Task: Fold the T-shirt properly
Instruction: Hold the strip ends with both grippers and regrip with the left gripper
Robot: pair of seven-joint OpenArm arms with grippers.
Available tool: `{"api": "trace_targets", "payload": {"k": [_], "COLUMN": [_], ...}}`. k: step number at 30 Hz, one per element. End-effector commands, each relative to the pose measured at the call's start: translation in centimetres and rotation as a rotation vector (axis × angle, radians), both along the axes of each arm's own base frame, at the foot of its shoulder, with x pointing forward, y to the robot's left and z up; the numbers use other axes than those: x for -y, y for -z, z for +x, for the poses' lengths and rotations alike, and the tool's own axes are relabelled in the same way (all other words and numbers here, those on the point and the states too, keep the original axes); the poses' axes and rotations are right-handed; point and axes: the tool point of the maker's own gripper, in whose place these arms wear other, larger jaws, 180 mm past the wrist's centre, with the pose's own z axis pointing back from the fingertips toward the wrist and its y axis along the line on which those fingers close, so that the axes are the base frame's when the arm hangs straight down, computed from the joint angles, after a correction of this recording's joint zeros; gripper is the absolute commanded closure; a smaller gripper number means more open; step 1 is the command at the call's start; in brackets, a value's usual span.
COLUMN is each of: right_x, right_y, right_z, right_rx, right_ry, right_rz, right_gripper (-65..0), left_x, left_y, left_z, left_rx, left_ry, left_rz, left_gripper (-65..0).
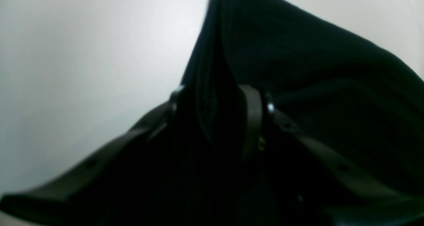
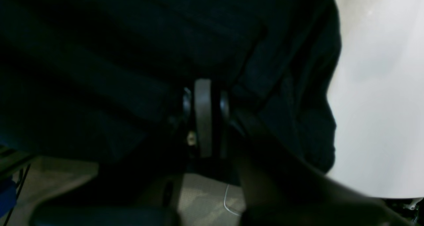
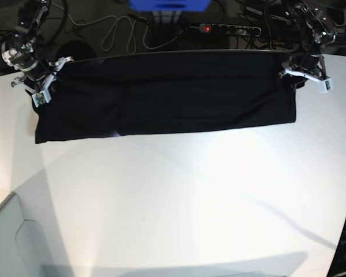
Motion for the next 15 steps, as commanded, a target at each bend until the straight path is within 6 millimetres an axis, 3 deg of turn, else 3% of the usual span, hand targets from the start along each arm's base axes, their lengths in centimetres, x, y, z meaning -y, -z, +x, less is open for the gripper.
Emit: {"api": "trace_targets", "payload": {"k": [1, 5, 11, 13, 15], "right_x": [0.0, 0.0, 0.0, 0.0, 0.0], "right_y": [-0.7, -0.7, -0.8, -0.8, -0.8], "right_z": [0.4, 0.4, 0.5, 0.6, 0.6], "right_rx": [0.023, 0.023, 0.027, 0.028, 0.028], "right_ry": [-0.029, -0.030, -0.031, -0.030, -0.030], "right_rz": [-0.005, -0.005, -0.005, -0.005, -0.005], "right_gripper": [0.0, 0.0, 0.0, 0.0, 0.0], "left_x": [-0.7, -0.6, 1.3, 1.2, 0.7], "left_y": [-1.1, -2.3, -7.3, -7.2, -5.8], "left_z": [0.5, 0.8, 1.6, 1.7, 1.5], "left_rx": [0.040, 0.064, 0.200, 0.193, 0.156], "left_ry": [0.002, 0.017, 0.072, 0.071, 0.052], "left_rz": [0.022, 0.044, 0.047, 0.055, 0.056], "left_gripper": [-22.2, -22.2, -22.2, -22.2, -22.2]}}
